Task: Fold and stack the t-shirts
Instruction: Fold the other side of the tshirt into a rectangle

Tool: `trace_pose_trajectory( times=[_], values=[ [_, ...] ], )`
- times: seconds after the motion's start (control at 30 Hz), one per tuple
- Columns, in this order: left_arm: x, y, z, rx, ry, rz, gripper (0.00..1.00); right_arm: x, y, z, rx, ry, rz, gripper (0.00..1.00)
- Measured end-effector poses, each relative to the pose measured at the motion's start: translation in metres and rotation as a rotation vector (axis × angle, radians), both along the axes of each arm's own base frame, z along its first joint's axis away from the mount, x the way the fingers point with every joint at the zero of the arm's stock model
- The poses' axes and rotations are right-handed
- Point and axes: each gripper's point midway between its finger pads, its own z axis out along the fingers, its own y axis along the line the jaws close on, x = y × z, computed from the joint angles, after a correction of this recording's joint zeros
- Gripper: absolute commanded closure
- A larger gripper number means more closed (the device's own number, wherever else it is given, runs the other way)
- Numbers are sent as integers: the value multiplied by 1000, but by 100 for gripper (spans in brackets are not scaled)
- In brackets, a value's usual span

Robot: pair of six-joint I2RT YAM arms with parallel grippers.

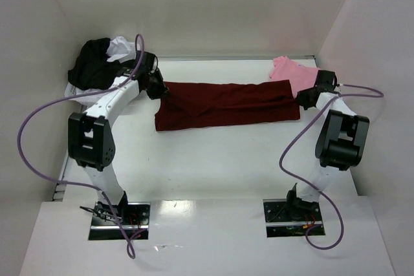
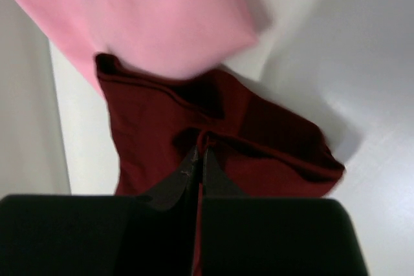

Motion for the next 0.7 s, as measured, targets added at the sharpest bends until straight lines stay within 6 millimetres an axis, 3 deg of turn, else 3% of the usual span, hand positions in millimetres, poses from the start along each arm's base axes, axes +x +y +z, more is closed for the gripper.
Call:
trace_pose_trajectory(
  times=[0.1, 0.17, 0.23, 0.3, 0.47, 0.7],
  values=[
    [14, 3, -14, 2, 21, -1, 100, 25, 1, -8, 3, -12, 28, 100],
    [21, 4, -20, 6, 26, -8, 100, 29, 6, -16, 11, -4, 43, 95],
    [33, 3, -27, 4, 30, -11, 100, 32, 9, -23, 20, 5, 54, 83],
    [47, 0, -33, -1, 24, -16, 100, 37, 11, -33, 32, 16, 68, 65],
    [60, -4, -49, -6, 40, -46, 100, 54, 13, -39, 43, 13, 105, 47],
    [80, 0, -47, -21, 9, -59, 100, 60, 20, -24, 1, -14, 144, 41]
  ],
)
